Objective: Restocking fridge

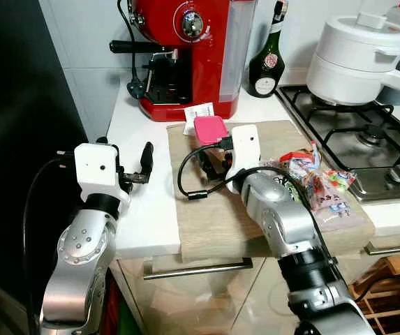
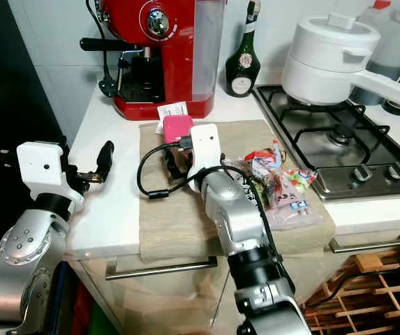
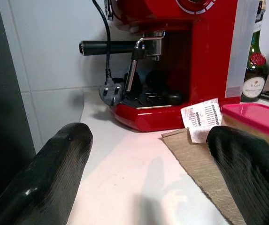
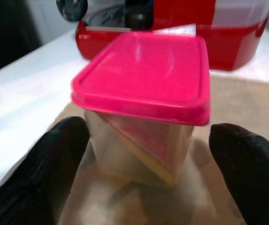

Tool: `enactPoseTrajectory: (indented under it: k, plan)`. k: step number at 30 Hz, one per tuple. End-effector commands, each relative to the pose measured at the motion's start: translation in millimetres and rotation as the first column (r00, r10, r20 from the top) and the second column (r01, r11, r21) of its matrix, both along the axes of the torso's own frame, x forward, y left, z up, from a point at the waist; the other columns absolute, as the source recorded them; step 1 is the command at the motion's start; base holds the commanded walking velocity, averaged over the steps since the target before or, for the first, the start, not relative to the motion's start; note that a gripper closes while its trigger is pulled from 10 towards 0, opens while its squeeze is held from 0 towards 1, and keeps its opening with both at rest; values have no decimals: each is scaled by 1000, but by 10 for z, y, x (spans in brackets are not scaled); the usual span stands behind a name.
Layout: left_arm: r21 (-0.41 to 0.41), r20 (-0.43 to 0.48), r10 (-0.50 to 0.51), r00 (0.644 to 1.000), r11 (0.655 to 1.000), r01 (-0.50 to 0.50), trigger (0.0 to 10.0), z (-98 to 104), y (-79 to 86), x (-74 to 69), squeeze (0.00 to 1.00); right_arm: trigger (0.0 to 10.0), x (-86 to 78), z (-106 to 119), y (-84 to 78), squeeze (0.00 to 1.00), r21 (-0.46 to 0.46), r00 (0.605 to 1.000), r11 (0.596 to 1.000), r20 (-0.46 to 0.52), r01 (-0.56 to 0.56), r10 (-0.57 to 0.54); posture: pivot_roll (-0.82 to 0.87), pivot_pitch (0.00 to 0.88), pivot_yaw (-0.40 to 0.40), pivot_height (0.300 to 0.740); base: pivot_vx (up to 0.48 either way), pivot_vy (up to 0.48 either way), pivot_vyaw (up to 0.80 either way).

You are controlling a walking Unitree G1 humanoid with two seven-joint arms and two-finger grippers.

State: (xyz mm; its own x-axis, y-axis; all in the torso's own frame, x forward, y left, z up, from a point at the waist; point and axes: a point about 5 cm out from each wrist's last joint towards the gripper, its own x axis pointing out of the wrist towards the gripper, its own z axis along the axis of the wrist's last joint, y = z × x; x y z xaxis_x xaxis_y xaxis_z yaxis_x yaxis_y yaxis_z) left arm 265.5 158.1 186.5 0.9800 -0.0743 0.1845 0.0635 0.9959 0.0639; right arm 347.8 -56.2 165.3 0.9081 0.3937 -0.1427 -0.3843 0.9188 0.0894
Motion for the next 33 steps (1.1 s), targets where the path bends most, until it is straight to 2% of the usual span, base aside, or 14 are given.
enactPoseTrajectory:
  k: [1,4,5,6,7,14,17,22,24,27,32,33]
  plan:
    - [-3,-3,0,1000,1000,0,10000,9,-3,-23,0,10000,48,41,-12,0,14,1000,1000,16,7,-7,7,0,-2,740,0,0,0]
    - [-3,-5,-6,1000,1000,6,10000,6,-14,-24,0,10000,97,38,-9,0,26,1000,1000,14,12,-12,8,0,-2,740,0,0,0]
    - [-4,-5,-7,1000,1000,7,10000,7,-17,-23,0,4118,116,42,-3,0,38,1000,999,14,12,-12,8,0,-2,740,0,0,0]
    - [-4,-5,-8,1000,1000,8,10000,8,-18,-22,0,4118,127,45,1,0,46,1000,999,15,11,-12,8,0,-2,740,0,0,0]
    - [-4,-5,-8,1000,1000,8,10000,8,-19,-21,0,0,133,47,3,0,51,1000,999,15,12,-12,8,0,-2,740,0,0,0]
    - [-3,1,-19,1000,1000,19,10000,34,-29,22,0,0,218,21,53,0,71,1000,997,-17,15,-14,8,0,-1,740,0,0,0]
    - [6,-4,-39,999,999,39,10000,26,-60,60,0,0,250,89,57,0,79,1000,997,21,17,-18,10,0,-2,740,0,0,0]
    - [13,-40,-130,991,991,130,10000,-31,-135,110,0,0,269,430,5,0,35,974,999,225,15,-22,2,0,2,740,0,0,0]
    - [0,-45,-220,974,975,220,10000,-50,-217,85,0,0,248,558,-47,0,23,953,1000,300,22,-28,-2,0,3,740,0,0,0]
    - [-2,-35,-281,959,960,281,10000,-42,-268,67,0,0,213,615,-64,0,12,939,1000,344,9,-13,-8,0,8,740,0,0,0]
    - [-2,-11,-299,954,954,299,10000,1,-286,91,0,0,166,683,-87,0,21,918,1000,397,-3,-5,-13,0,11,740,0,0,0]
    - [-5,0,-300,954,954,300,10000,22,-295,92,0,0,136,758,-117,0,23,898,1000,439,2,-12,-17,0,10,740,0,0,0]
